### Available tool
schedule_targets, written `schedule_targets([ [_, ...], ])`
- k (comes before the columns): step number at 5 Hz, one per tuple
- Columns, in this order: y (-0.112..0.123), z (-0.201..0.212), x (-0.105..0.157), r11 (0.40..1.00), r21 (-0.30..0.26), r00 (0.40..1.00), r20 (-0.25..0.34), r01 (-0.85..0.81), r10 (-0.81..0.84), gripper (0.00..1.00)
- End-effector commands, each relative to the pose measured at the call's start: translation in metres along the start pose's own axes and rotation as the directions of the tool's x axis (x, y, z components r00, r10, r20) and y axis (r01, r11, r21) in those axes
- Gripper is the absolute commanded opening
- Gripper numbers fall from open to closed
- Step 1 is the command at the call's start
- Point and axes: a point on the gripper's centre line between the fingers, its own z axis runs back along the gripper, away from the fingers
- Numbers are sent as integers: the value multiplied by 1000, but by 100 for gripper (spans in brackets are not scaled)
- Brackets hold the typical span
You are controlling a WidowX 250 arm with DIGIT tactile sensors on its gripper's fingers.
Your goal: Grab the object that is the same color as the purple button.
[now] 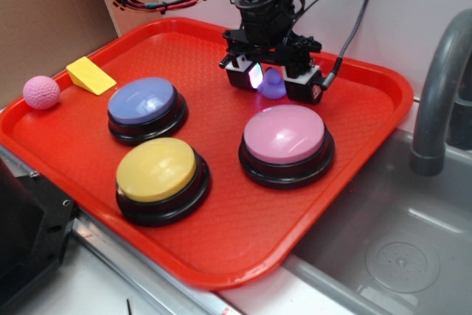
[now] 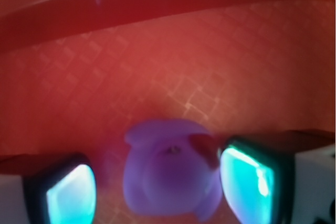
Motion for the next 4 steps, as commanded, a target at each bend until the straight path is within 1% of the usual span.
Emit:
schedule_targets([
  [1,2,10,13,1000,9,999,27,-23,22,0],
  [2,5,28,4,998,45,999,25,-44,43,0],
  [3,9,62,-8,997,44,997,44,-68,66,0],
  [4,21,114,-21,996,33,993,85,-86,83,0],
])
